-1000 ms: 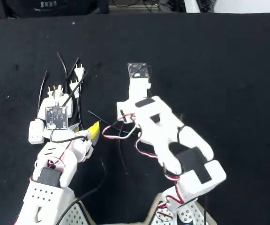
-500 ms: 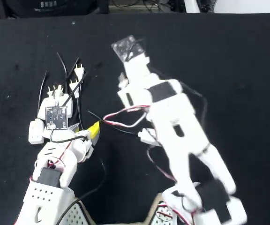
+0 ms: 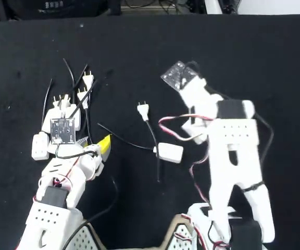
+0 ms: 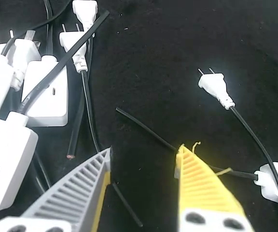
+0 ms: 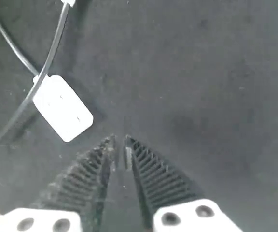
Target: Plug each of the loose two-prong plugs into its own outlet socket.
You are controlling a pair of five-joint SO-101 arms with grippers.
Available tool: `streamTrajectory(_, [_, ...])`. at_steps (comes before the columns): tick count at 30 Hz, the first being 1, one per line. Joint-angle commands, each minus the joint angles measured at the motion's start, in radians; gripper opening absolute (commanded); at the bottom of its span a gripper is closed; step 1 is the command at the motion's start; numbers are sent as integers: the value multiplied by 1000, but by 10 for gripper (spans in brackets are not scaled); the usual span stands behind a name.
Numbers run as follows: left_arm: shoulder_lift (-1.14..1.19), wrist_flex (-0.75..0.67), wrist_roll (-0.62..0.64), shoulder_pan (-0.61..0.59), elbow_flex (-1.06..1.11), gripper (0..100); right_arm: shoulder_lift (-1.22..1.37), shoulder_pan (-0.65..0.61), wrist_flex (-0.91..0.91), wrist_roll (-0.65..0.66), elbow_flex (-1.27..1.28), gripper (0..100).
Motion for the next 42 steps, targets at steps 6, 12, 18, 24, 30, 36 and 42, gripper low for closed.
streamTrajectory(6, [-28, 5, 2, 1, -30, 220, 136, -394, -391, -523, 133, 194])
streamTrajectory(12, [-28, 5, 2, 2, -21, 220, 348, -414, -549, -529, 28, 162])
streamTrajectory(18, [-28, 5, 2, 4, -21, 220, 598, -376, -430, -531, -226, 163])
streamTrajectory(24, [-28, 5, 2, 7, -22, 220, 766, -351, -315, -525, -433, 163])
streamTrajectory(30, [-28, 5, 2, 4, -21, 220, 898, -325, -319, -523, -522, 159])
streamTrajectory(36, [-28, 5, 2, 2, -19, 220, 875, -255, -285, -523, -544, 31])
streamTrajectory(42, [-28, 5, 2, 4, -19, 220, 631, -175, -35, -523, -553, 10])
